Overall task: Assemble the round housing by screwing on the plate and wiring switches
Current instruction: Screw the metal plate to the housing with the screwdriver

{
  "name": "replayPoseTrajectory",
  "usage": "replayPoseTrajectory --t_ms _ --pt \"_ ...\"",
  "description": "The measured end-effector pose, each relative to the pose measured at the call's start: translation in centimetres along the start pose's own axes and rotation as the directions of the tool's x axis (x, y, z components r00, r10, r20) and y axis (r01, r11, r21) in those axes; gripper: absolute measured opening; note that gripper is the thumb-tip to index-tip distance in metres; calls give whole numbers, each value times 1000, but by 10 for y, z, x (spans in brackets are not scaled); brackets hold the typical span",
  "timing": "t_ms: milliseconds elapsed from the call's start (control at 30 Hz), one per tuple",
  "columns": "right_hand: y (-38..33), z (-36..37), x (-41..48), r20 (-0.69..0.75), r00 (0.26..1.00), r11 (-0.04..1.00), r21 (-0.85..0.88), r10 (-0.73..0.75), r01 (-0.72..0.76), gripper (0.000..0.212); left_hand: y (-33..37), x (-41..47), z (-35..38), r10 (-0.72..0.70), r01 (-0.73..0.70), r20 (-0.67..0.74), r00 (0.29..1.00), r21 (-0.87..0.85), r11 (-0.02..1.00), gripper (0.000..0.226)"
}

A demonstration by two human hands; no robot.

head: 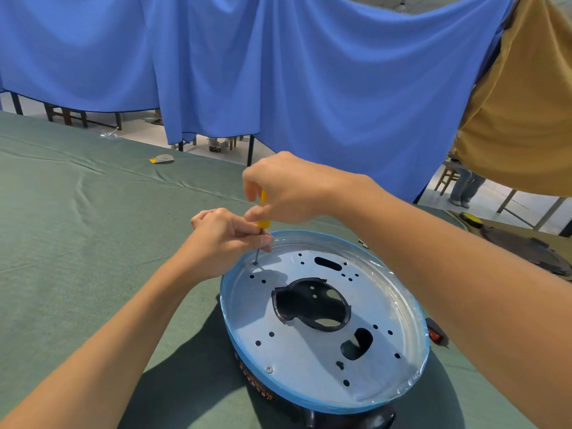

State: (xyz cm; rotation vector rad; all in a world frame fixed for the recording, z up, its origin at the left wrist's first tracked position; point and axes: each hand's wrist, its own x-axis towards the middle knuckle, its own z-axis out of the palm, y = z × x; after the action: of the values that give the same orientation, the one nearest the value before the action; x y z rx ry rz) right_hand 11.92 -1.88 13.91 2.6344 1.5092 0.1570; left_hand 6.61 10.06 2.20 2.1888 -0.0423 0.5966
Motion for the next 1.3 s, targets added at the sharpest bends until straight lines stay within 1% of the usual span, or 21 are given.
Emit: replayPoseTrajectory --t_ms 67,133,200,267,367,400,467,533,567,633,700,767,833,900,967,1000,1033,1067,1133,1200,1300 --pt "-1 -5 -1 -48 998 999 -9 -46 46 13 -2 0 -2 -10 11 54 998 -29 1000 16" --pt "-1 -4 0 -96 995 1000 -1 -6 6 29 -2 -2 -1 -16 17 66 998 -5 1000 14" --pt "1 3 2 -146 987 997 44 64 -59 40 -1 -3 3 -20 21 -11 1000 39 999 8" --pt "0 11 2 -173 978 993 31 119 -116 42 1 -3 4 -38 42 -94 995 39 998 8" --pt "3 12 1 -138 980 989 47 146 -140 46 2 -2 2 -56 55 -60 997 -14 998 14" --pt "4 9 1 -104 988 993 40 118 -115 44 1 -3 1 -44 44 -39 998 -7 999 17" --pt "4 1 1 -49 999 1000 4 20 -20 28 1 -2 -2 -8 8 -12 1000 44 999 20" --pt "4 -5 0 -57 997 999 -14 -52 52 12 -2 -1 -4 -26 25 44 999 16 1000 21" --pt "3 -6 0 -78 996 999 -15 -53 52 14 -3 -1 -4 -48 51 83 995 -31 998 20" --pt "3 -5 1 -118 993 1000 -3 6 -7 28 -2 -2 -3 -81 90 117 990 -74 993 15" --pt "4 2 3 -143 986 997 6 83 -83 41 -1 -3 1 -80 81 44 996 -25 996 11" --pt "3 9 3 -157 978 990 17 138 -137 43 0 -3 3 -80 81 -21 997 20 997 13" --pt "4 10 3 -131 980 989 31 150 -147 44 1 -1 2 -103 104 -16 995 32 994 9" --pt "4 4 1 -59 994 996 1 93 -93 35 1 0 0 -105 103 40 994 46 994 7" --pt "2 -3 0 -4 1000 999 -42 -21 21 16 1 2 -3 -96 90 97 991 65 994 11" --pt "1 -5 0 -9 998 998 -40 -56 56 7 1 1 -3 -99 91 123 987 66 994 12" --pt "0 -6 0 -28 997 997 -41 -66 65 11 0 0 -3 -105 97 145 984 62 993 12" --pt "-1 -6 1 -46 997 997 -50 -59 57 22 0 -1 -2 -111 105 154 982 51 993 11" --pt "0 -4 3 -64 998 999 -41 -8 6 34 0 -2 0 -124 126 113 986 -14 992 7" --pt "1 0 6 -73 996 999 -22 45 -46 37 1 -2 1 -128 128 14 992 -90 988 12" --pt "5 8 7 -83 991 994 0 108 -109 35 2 -1 3 -51 51 -63 997 -12 999 11"
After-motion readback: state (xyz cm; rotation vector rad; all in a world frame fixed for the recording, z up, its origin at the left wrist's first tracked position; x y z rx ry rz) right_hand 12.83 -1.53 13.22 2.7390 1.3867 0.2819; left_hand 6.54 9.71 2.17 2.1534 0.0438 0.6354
